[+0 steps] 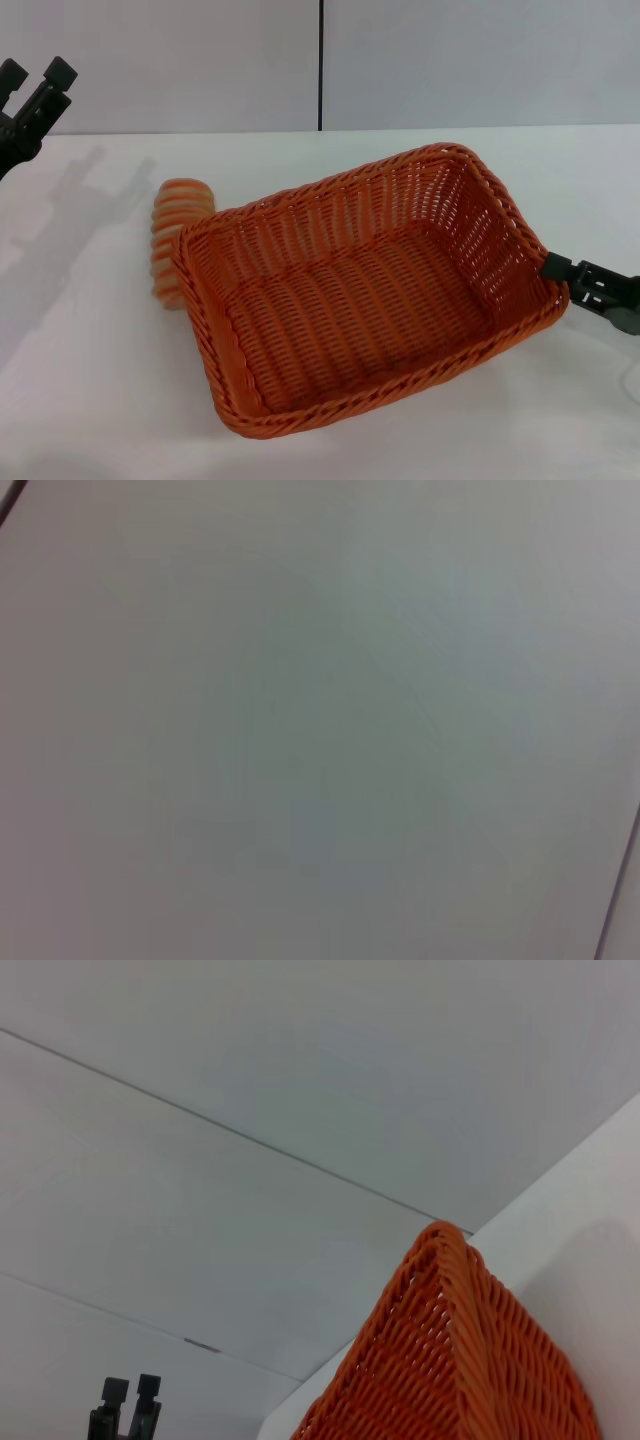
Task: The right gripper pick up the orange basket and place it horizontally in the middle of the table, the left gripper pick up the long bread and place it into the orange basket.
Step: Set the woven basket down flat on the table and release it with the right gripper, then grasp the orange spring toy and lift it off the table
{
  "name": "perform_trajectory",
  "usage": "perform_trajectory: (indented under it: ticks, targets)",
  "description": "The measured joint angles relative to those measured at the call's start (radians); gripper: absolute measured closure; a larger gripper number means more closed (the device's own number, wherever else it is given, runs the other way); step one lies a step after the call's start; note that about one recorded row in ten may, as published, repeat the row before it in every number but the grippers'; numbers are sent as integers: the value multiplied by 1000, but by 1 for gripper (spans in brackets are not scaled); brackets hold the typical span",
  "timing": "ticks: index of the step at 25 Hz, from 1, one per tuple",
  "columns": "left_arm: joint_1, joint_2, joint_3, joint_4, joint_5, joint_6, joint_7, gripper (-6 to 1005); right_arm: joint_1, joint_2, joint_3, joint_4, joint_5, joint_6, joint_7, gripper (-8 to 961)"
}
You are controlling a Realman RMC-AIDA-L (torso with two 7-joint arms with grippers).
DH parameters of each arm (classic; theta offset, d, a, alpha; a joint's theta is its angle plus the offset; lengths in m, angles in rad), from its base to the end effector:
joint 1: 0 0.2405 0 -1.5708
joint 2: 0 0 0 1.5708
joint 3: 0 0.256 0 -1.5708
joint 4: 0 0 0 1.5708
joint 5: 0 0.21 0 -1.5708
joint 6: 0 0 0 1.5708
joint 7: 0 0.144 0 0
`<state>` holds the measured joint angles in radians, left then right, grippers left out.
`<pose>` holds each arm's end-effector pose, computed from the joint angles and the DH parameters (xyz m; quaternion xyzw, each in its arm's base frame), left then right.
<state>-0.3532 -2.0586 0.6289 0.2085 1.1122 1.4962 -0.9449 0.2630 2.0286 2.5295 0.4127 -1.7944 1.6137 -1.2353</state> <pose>-0.3274 0.2993 0.0356 -0.6934 -0.2958 -0.4940 0.4333 0.3408 0.2419 0.0054 -0.6908 0.6047 0.3893 0.0749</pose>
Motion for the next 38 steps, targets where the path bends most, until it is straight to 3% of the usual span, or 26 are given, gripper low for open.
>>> perform_trajectory:
  ticks: [13,21,31,38]
  targets:
    - [-26,1,0,3,0,-27,-14,155,-20,-11,-17,2,-58,77,5,447]
    - [-39,2,10,11,0,-41,-14,157,9,-12,-134,2,-77,148,-14,447]
    - [-45,2,11,26,0,-55,-14,164,-2,-85,-324,3,-86,262,-153,446]
    - [-63,1,14,34,0,-77,-14,174,-38,-133,-324,7,-24,264,-222,445]
